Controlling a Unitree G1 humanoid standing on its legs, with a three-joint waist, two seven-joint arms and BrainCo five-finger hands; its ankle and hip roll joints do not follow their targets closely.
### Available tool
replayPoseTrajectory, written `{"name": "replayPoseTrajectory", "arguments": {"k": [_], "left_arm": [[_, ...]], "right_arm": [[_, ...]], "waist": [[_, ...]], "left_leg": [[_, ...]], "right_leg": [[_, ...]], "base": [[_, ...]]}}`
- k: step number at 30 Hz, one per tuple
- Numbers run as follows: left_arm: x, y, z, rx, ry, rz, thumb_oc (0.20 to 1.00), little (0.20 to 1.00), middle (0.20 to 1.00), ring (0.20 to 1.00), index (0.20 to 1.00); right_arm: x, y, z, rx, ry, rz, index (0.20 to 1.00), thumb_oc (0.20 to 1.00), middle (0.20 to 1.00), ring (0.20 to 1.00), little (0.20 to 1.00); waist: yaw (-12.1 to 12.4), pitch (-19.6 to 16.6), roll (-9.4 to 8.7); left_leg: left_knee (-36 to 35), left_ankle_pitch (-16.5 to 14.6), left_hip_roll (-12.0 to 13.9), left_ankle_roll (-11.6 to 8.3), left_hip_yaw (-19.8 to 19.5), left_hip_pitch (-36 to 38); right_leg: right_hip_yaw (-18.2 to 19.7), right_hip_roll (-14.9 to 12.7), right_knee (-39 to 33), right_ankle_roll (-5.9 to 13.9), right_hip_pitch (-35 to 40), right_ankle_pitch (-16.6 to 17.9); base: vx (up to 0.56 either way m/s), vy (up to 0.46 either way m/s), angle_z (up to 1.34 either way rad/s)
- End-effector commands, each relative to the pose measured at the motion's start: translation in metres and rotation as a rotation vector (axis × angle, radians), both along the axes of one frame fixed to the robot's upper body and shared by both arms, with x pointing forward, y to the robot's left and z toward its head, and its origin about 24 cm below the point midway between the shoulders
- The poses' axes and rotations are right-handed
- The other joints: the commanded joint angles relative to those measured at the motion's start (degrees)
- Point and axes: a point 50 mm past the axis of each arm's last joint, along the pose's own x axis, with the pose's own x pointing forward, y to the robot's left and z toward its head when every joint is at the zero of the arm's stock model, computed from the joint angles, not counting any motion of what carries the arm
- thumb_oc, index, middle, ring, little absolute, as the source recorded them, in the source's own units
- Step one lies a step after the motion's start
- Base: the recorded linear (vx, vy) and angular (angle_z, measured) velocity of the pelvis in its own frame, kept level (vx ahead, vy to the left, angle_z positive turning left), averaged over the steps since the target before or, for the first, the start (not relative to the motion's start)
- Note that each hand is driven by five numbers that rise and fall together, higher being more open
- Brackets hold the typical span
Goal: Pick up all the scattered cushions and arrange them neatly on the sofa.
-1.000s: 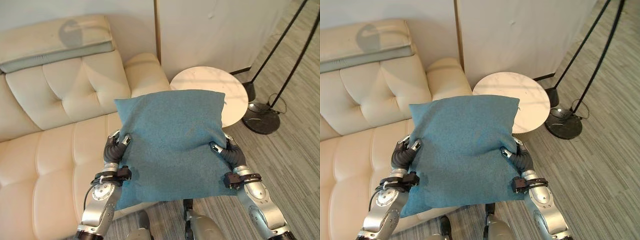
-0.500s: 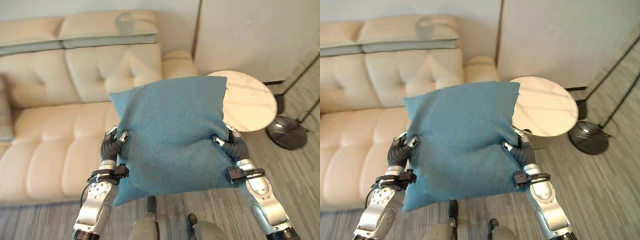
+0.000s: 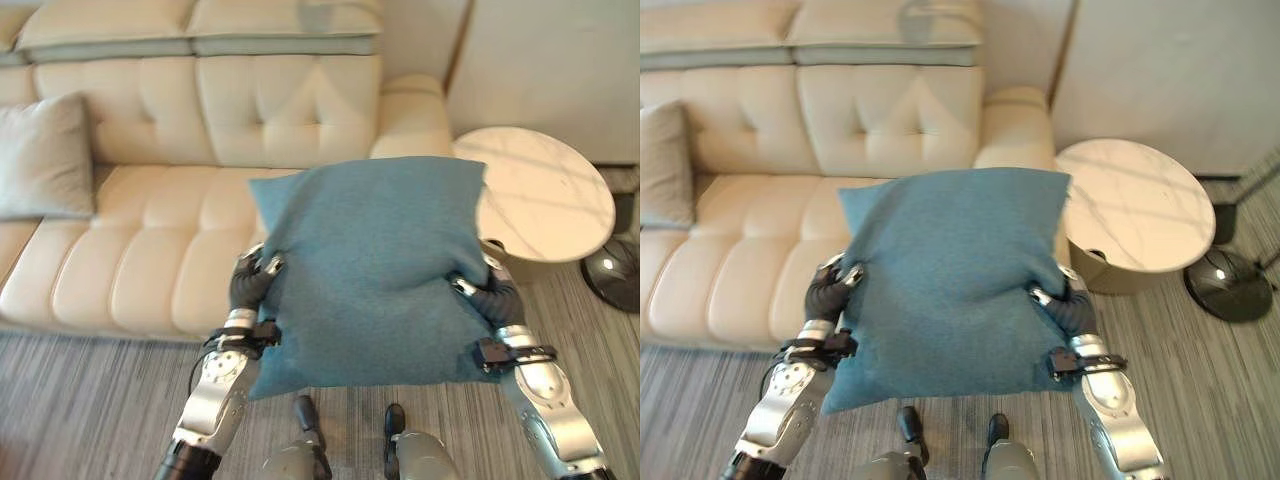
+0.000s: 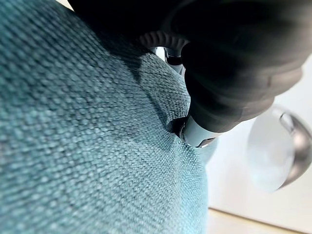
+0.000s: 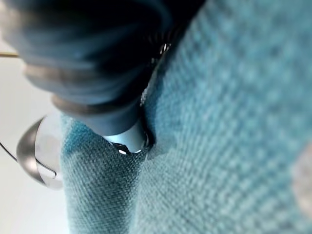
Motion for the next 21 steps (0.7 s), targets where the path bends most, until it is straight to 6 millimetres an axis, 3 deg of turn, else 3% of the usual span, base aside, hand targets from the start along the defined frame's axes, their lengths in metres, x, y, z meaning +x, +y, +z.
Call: {"name": "replayPoseTrajectory", "arguments": {"k": [1, 7, 10, 11, 12, 14, 15, 19, 20, 21], "left_arm": [[-0.002, -0.015, 0.039, 0.015, -0.226, -0.136, 0.200, 0.200, 0.200, 0.200, 0.200], [-0.004, -0.007, 0.034, 0.062, -0.203, -0.130, 0.200, 0.200, 0.200, 0.200, 0.200], [-0.005, -0.005, 0.033, 0.086, -0.199, -0.126, 0.200, 0.200, 0.200, 0.200, 0.200], [-0.004, -0.002, 0.032, 0.099, -0.192, -0.118, 0.200, 0.200, 0.200, 0.200, 0.200], [-0.004, -0.002, 0.032, 0.099, -0.193, -0.118, 0.200, 0.200, 0.200, 0.200, 0.200], [-0.005, -0.002, 0.032, 0.102, -0.191, -0.113, 0.200, 0.200, 0.200, 0.200, 0.200], [-0.004, -0.002, 0.032, 0.106, -0.191, -0.115, 0.200, 0.200, 0.200, 0.200, 0.200], [-0.007, 0.002, 0.033, 0.118, -0.197, -0.100, 0.200, 0.200, 0.200, 0.200, 0.200], [-0.007, 0.003, 0.033, 0.119, -0.200, -0.099, 0.200, 0.200, 0.200, 0.200, 0.200], [-0.006, 0.002, 0.033, 0.103, -0.203, -0.093, 0.200, 0.200, 0.200, 0.200, 0.200]], "right_arm": [[0.005, 0.041, 0.055, 0.110, -0.316, 0.185, 0.200, 0.200, 0.200, 0.200, 0.200], [0.007, 0.050, 0.054, 0.136, -0.309, 0.225, 0.200, 0.200, 0.200, 0.200, 0.200], [0.006, 0.053, 0.053, 0.151, -0.307, 0.238, 0.200, 0.200, 0.200, 0.200, 0.200], [0.007, 0.055, 0.053, 0.146, -0.306, 0.244, 0.200, 0.200, 0.200, 0.200, 0.200], [0.007, 0.055, 0.053, 0.146, -0.306, 0.244, 0.200, 0.200, 0.200, 0.200, 0.200], [0.006, 0.056, 0.053, 0.146, -0.307, 0.250, 0.200, 0.200, 0.200, 0.200, 0.200], [0.005, 0.055, 0.051, 0.147, -0.298, 0.252, 0.200, 0.200, 0.200, 0.200, 0.200], [0.006, 0.056, 0.053, 0.159, -0.303, 0.267, 0.200, 0.200, 0.200, 0.200, 0.200], [0.007, 0.057, 0.054, 0.172, -0.308, 0.281, 0.200, 0.200, 0.200, 0.200, 0.200], [0.005, 0.055, 0.053, 0.178, -0.305, 0.292, 0.200, 0.200, 0.200, 0.200, 0.200]], "waist": [[-0.1, -3.8, -2.95], [1.3, -3.4, -4.34], [1.9, -2.9, -4.32], [1.8, -1.9, -3.87], [1.8, -1.9, -3.91], [1.7, -1.4, -3.73], [0.7, -0.3, -3.19], [0.1, 0.7, -2.92], [-0.2, 0.9, -3.04], [-1.3, 0.9, -3.29]], "left_leg": [[4.3, -8.8, 0.8, -6.19, -2.8, 2.5], [5.6, -10.8, -1.1, -3.96, -3.4, 1.6], [6.0, -12.2, -2.7, -2.42, -4.0, 2.1], [5.4, -12.8, -3.6, -1.32, -4.4, 3.5], [5.4, -12.8, -3.7, -1.30, -4.3, 3.5], [5.2, -13.1, -3.9, -0.93, -4.0, 4.2], [4.3, -14.0, -4.6, -0.65, -5.1, 6.7], [4.1, -16.3, -5.6, -0.25, -4.7, 9.6], [4.3, -17.3, -6.0, -0.25, -4.7, 10.6], [4.7, -19.7, -7.4, -0.57, -5.7, 13.5]], "right_leg": [[1.8, 1.2, -7.4, 2.20, 2.3, 0.3], [4.4, -0.3, -3.8, 3.30, 1.7, -0.6], [5.5, -1.8, 2.4, 3.80, 0.0, -1.1], [6.4, -2.6, 9.3, 4.08, -2.4, 0.2], [6.5, -2.6, 9.5, 4.10, -2.6, 0.1], [6.9, -2.5, 12.8, 4.25, -4.4, 0.8], [9.0, 0.6, 16.3, 3.56, -9.1, 0.5], [6.5, 1.3, 11.3, 3.13, -12.4, 1.0], [5.2, 1.4, 9.7, 3.27, -14.2, 1.7], [2.0, 2.7, 3.4, 4.52, -16.0, 3.8]], "base": [[0.08, 0.154, 0.17], [0.09, 0.177, 0.00], [0.12, 0.215, -0.08], [0.11, 0.223, -0.03], [0.12, 0.230, -0.07], [0.11, 0.132, -0.14], [0.29, 0.194, -0.14], [0.20, 0.095, 0.02], [0.47, 0.070, 0.00], [0.47, 0.071, 0.06]]}}
